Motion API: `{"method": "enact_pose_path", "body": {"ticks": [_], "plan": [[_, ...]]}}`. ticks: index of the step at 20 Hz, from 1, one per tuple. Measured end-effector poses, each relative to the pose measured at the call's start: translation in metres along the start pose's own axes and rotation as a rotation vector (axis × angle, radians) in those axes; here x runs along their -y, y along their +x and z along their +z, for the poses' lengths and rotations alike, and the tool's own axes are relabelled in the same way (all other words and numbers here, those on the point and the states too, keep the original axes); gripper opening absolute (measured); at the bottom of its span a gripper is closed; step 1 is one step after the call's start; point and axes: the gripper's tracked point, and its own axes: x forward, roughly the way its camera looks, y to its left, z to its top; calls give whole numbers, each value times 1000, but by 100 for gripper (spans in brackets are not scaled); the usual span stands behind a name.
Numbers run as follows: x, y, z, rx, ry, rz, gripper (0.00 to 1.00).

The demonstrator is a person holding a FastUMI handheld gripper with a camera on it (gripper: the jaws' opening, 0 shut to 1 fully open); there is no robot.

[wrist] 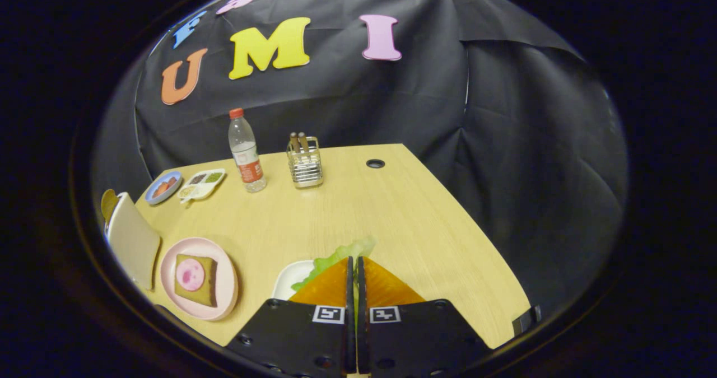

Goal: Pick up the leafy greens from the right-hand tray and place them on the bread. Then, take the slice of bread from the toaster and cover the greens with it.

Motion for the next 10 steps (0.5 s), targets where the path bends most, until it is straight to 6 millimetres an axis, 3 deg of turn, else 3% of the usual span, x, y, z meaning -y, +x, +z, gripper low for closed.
{"method": "enact_pose_path", "body": {"ticks": [5,10], "plan": [[-14,-28,14,56,-35,19,2],[-12,-26,10,48,-33,18,1]]}}
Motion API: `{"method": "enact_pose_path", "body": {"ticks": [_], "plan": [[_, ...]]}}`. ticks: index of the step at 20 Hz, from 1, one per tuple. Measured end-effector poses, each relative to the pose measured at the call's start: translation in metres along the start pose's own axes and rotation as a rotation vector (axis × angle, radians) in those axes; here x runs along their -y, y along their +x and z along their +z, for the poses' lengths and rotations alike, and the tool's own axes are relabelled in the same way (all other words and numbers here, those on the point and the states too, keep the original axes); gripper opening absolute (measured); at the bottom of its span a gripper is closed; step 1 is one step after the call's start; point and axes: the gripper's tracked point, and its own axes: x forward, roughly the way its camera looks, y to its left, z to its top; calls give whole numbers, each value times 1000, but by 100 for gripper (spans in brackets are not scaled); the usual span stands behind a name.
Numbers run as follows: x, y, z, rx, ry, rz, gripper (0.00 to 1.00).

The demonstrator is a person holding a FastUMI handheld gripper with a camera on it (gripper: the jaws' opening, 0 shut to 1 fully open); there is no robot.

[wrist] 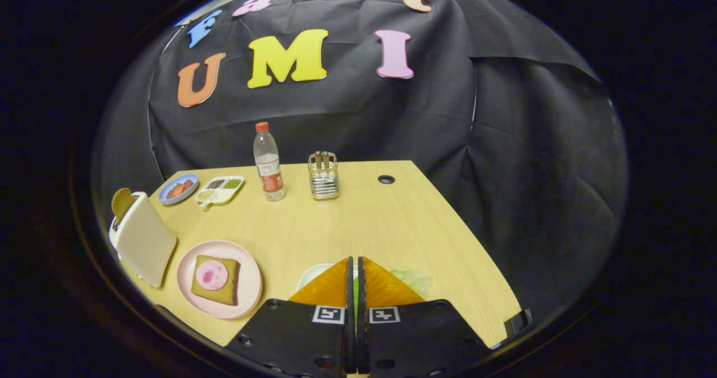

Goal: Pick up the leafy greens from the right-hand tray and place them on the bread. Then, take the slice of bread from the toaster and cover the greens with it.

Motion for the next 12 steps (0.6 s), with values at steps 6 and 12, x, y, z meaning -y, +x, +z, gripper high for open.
{"method": "enact_pose_path", "body": {"ticks": [6,12], "plan": [[31,28,-23,-61,46,-31,1],[67,54,-62,-142,119,-67,41]]}}
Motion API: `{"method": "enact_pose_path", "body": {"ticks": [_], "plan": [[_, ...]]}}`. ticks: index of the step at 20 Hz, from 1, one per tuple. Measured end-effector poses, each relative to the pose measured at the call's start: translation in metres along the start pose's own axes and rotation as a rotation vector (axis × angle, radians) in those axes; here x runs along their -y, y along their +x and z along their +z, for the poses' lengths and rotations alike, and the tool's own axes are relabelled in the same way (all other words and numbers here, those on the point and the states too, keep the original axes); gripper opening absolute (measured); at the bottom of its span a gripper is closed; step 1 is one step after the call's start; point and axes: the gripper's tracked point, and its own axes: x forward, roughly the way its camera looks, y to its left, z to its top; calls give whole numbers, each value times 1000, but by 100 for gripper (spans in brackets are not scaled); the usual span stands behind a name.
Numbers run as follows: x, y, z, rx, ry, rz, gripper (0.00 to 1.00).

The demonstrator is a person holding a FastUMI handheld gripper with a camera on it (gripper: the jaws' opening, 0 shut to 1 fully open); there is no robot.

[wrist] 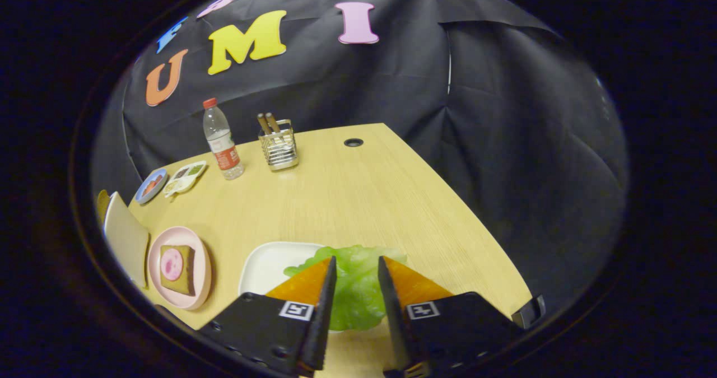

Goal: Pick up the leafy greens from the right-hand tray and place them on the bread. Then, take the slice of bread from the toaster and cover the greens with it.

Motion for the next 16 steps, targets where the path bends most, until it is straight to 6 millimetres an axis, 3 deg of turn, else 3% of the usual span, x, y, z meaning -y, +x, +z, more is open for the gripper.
{"method": "enact_pose_path", "body": {"ticks": [2,4,7,9,15,16], "plan": [[9,10,-9,-25,16,-12,76],[18,19,-16,-52,55,-21,86],[5,27,-27,-90,104,49,86],[0,32,-26,-93,135,77,77],[0,24,-15,-59,156,55,1],[-5,18,-12,-50,148,64,0]]}}
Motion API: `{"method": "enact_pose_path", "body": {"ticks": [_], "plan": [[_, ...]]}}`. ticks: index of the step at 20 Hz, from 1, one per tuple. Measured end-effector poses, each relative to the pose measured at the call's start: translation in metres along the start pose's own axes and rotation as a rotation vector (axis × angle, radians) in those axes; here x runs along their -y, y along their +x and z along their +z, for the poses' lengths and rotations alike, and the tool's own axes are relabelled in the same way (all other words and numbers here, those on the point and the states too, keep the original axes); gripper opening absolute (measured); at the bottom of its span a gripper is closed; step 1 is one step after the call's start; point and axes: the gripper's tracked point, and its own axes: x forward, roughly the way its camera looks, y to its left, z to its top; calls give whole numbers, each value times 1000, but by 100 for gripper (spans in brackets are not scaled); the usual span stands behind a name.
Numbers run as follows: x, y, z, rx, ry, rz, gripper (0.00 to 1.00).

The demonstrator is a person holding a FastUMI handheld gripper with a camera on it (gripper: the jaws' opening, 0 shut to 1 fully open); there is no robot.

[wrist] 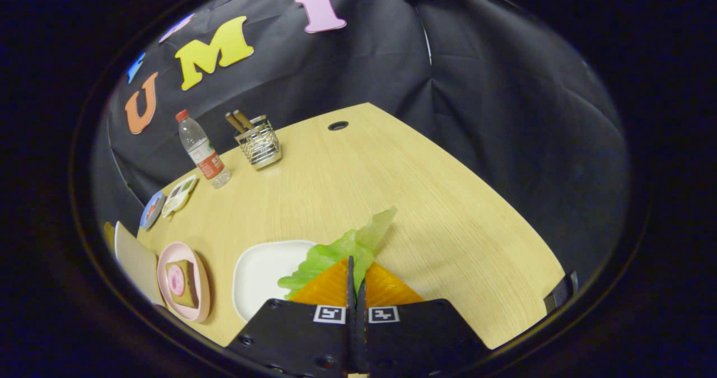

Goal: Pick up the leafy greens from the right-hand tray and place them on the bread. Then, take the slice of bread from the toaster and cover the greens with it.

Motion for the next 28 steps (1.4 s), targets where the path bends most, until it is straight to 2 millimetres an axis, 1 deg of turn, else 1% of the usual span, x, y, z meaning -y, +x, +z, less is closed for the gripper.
{"method": "enact_pose_path", "body": {"ticks": [2,7,10,13,15,18,21,24,28], "plan": [[-8,-11,7,20,-18,14,0],[-41,-48,25,68,-66,46,0],[-65,-72,30,89,-113,65,0],[-93,-92,30,107,-178,82,0],[-113,-102,23,102,-225,93,0],[-152,-114,5,92,-297,135,0],[-187,-120,-17,85,-355,181,0],[-219,-119,-43,54,-395,227,0],[-259,-123,-67,22,-433,295,0]]}}
